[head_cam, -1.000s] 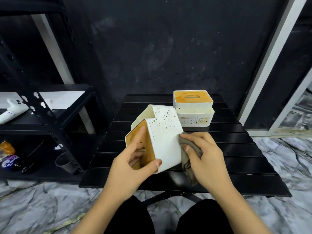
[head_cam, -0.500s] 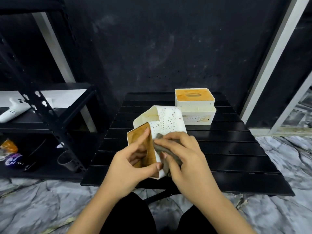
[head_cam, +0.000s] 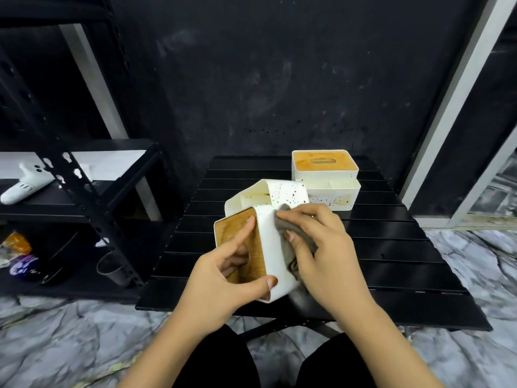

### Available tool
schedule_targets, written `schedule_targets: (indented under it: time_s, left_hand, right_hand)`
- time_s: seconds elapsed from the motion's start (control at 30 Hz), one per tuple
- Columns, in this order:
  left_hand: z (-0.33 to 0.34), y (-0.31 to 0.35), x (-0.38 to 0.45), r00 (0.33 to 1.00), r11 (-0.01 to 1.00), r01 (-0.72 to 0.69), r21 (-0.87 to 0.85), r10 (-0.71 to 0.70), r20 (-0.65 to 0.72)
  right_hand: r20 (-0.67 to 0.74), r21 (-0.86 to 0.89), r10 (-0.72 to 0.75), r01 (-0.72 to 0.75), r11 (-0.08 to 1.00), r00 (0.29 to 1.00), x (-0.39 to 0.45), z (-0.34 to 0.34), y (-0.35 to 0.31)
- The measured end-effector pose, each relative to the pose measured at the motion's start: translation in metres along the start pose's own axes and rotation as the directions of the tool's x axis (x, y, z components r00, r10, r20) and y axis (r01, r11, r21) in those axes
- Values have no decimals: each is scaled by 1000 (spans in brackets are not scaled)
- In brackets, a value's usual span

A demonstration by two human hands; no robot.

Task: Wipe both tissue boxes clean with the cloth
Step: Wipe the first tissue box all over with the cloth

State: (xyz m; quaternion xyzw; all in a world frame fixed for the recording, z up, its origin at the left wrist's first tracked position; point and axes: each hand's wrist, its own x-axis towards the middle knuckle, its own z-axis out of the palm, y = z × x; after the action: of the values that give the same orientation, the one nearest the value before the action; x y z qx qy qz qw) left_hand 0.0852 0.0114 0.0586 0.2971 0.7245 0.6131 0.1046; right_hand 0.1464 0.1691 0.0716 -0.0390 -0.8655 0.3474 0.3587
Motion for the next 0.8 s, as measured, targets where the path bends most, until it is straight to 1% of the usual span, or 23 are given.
schedule_targets:
  time_s: [0.07,0.23,0.37,0.43,0.57,0.8]
  left_hand:
    - [1,0,0,1000,1000,-1,-9,1,-12]
    - [2,2,-1,1000,1000,-19,6,19,13]
    - [-1,0,0,1000,1000,5,5,-5,7]
    - [0,1,-1,1000,1000,-1,10,1,15]
    - [2,2,-2,999,1000,-24,10,24,21]
    - [2,3,-2,1000,999,-15,35,14,16]
  right_hand:
    - [-18,-14,-5,5,1000,1000,-6,0,1]
    - [-1,5,-101,101,995,995,-2,5,-17]
    - [-17,14,-51,51,999,999,7,4,-10]
    - [-31,-5,-53,53,999,998,3,3,-10]
    - [-21,-38,-136,135,990,990,5,6,-19]
    - [-7,99,-19,19,995,1000,4,0,-5]
